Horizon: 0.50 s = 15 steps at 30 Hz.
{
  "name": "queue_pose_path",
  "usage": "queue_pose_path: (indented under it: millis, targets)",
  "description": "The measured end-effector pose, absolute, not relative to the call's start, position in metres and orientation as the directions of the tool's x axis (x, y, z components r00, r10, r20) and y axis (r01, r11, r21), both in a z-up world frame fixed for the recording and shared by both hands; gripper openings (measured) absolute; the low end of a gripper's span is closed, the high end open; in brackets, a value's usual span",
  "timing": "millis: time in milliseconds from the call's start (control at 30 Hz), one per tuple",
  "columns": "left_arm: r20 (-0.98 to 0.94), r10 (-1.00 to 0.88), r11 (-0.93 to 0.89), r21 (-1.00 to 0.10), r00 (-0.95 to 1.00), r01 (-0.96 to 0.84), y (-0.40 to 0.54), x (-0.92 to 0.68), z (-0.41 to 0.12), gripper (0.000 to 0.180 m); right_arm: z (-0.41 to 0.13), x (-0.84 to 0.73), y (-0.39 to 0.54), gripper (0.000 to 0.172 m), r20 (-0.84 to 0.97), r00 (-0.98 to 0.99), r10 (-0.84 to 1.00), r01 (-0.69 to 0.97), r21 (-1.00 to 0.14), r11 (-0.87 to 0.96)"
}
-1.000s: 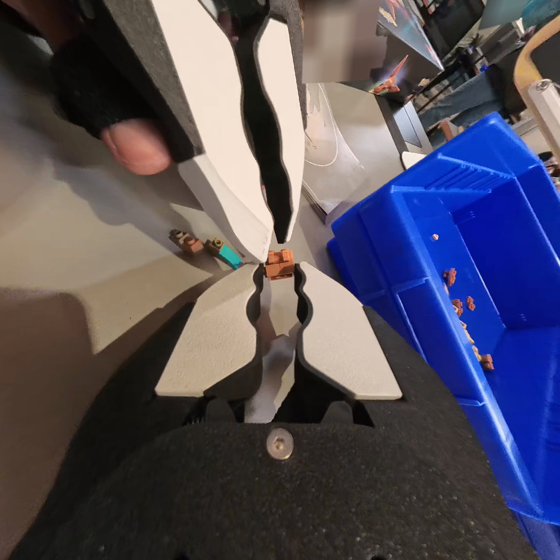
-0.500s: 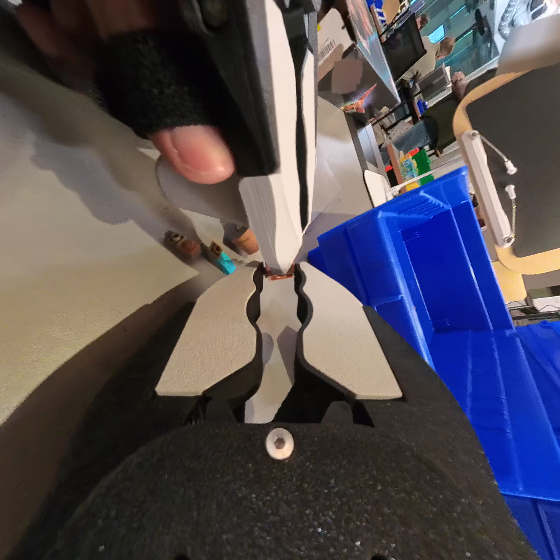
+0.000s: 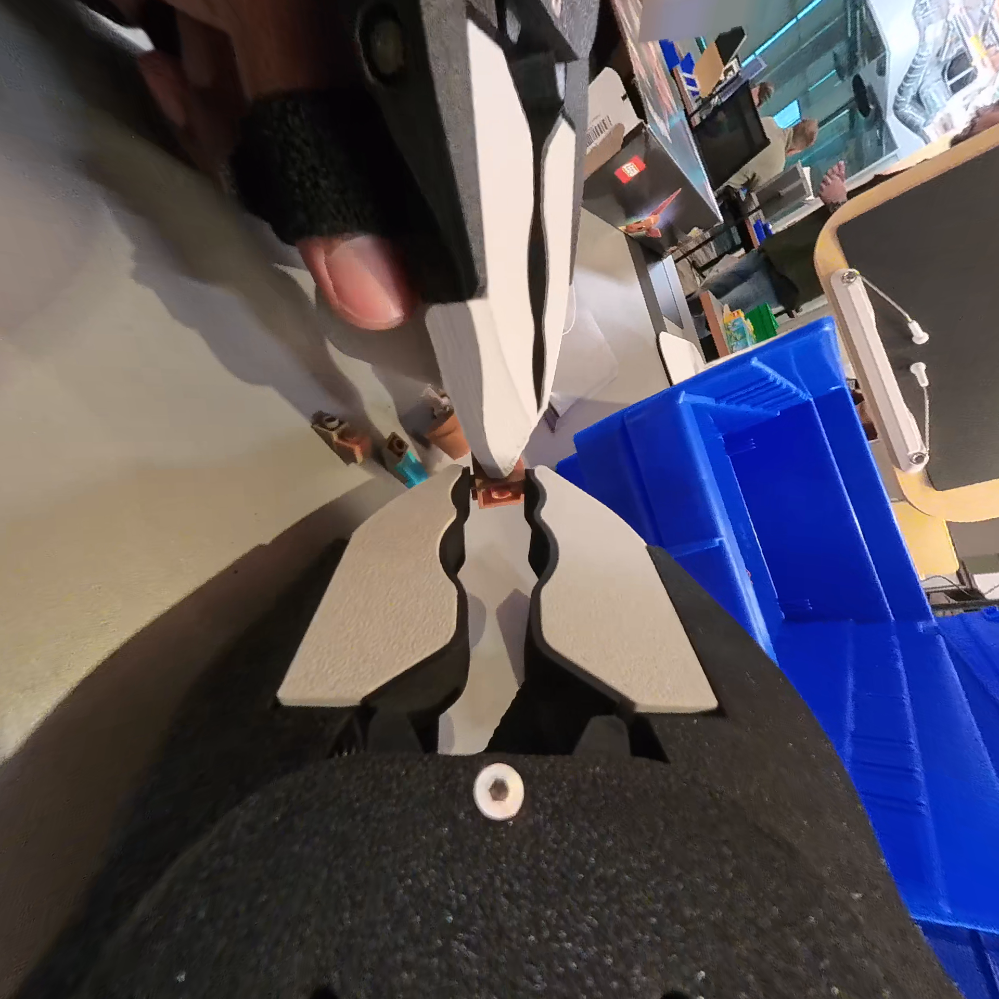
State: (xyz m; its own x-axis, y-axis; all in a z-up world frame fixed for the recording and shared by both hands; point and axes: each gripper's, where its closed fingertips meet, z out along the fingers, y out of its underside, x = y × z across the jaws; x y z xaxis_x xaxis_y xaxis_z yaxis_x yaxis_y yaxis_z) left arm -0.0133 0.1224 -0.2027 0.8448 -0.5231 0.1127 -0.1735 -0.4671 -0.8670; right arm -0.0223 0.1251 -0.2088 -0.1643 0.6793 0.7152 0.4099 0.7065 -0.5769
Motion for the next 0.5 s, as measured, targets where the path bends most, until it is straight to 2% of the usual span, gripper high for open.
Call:
queue_pose_path:
  millis: [133, 500]
  targets:
    - [0.114, -0.548, -0.460, -0.868, 0.829, -0.185, 0.1205, -0.0122, -0.2018, 0.012, -0.2078, -0.0213, 0.1228, 0.020, 0.713, -0.185, 0.676, 0.381, -0.582, 0.718]
    - [0.285, -0.582, -0.513, -0.855, 0.761, -0.072, 0.1162, -0.0101, -0.1974, 0.011, -0.2025, -0.0193, 0.1172, 0.020, 0.677, -0.216, 0.703, 0.303, -0.638, 0.708]
